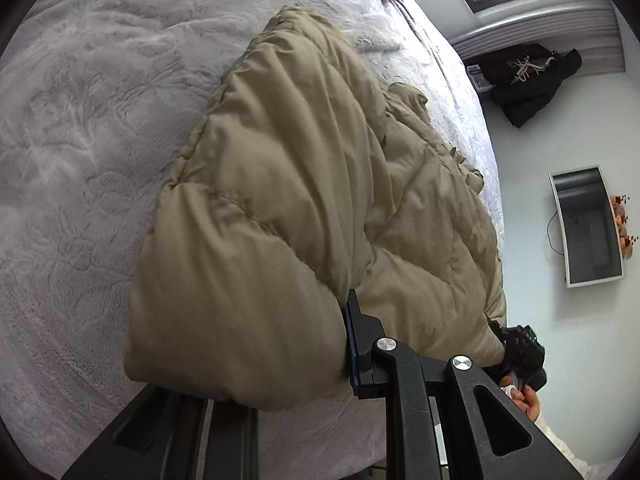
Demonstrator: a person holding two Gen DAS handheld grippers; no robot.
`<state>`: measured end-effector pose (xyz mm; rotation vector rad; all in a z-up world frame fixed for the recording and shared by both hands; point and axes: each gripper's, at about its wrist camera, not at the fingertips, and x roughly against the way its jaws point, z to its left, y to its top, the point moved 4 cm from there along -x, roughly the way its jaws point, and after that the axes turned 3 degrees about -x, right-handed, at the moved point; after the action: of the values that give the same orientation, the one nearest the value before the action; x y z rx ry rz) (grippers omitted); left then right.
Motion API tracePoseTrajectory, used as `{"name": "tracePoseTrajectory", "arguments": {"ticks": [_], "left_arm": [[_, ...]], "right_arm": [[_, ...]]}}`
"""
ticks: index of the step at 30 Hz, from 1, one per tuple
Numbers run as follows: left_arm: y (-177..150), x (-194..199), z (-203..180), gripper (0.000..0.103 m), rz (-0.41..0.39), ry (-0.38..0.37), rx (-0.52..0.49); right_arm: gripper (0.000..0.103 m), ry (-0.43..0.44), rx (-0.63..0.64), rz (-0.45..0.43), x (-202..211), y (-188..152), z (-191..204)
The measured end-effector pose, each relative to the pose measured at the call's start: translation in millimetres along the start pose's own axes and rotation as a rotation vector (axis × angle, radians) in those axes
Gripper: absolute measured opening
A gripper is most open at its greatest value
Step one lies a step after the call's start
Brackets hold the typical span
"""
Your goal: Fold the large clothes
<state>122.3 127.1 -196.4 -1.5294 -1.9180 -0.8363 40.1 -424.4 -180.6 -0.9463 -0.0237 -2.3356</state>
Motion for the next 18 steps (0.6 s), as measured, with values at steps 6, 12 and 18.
{"name": "tracePoseTrajectory", "arguments": {"ticks": [6,12,18], "left_arm": [[-6.4,5.9,2.1,0.022,0.017,0.048,-0.011],[-10.8,24.7,-5.0,0.022,-0.011,0.167,0.015],[-22.2,43.6,0.3,0.022,-0.027,0.304,0.043]], "right_arm": [[0.052,-0.156,0.026,-0.042,-3.0,4.6,16.6],[0.056,-0.283,0.065,-0.038,12.4,-0.7,30.7],[0.056,-0.379,0.14,-0.003,1.4,-7.2,51.0]]}}
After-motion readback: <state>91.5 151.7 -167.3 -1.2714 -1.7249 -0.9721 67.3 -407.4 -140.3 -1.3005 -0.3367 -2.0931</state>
